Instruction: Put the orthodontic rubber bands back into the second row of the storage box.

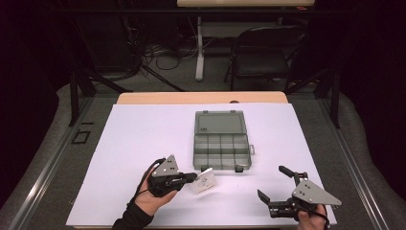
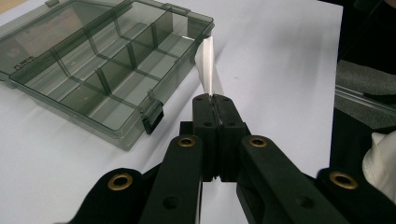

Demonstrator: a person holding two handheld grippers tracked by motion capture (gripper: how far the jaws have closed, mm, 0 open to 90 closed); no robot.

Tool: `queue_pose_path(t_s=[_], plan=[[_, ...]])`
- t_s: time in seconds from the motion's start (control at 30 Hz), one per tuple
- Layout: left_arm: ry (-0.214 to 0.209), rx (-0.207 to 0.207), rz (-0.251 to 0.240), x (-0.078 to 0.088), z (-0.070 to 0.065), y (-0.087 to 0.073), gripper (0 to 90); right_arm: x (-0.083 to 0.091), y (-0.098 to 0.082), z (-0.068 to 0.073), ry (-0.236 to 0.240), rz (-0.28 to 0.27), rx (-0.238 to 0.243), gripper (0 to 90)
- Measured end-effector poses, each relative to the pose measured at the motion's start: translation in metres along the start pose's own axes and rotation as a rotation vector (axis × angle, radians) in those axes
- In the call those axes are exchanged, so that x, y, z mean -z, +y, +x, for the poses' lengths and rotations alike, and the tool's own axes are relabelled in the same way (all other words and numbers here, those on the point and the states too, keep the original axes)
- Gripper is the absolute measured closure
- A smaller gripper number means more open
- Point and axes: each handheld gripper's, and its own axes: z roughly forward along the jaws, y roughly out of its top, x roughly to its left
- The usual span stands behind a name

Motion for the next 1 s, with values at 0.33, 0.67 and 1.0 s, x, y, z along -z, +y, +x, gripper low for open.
queue_pose_path(t_s=[0.33, 0.67, 1.0], plan=[[0.021, 0.005, -0.038, 0.011, 0.011, 0.018, 89.5, -0.001, 0.0, 0.001, -0.005, -0.006, 0.0, 0.3], [0.054, -0.011, -0.057, 0.023, 0.031, 0.048, 89.4, 0.0, 0.0, 0.0, -0.004, 0.001, 0.003, 0.3], [0.077, -0.02, -0.022, 0.015, 0.048, 0.067, 89.4, 0.0, 0.0, 0.0, -0.003, 0.003, 0.001, 0.3]])
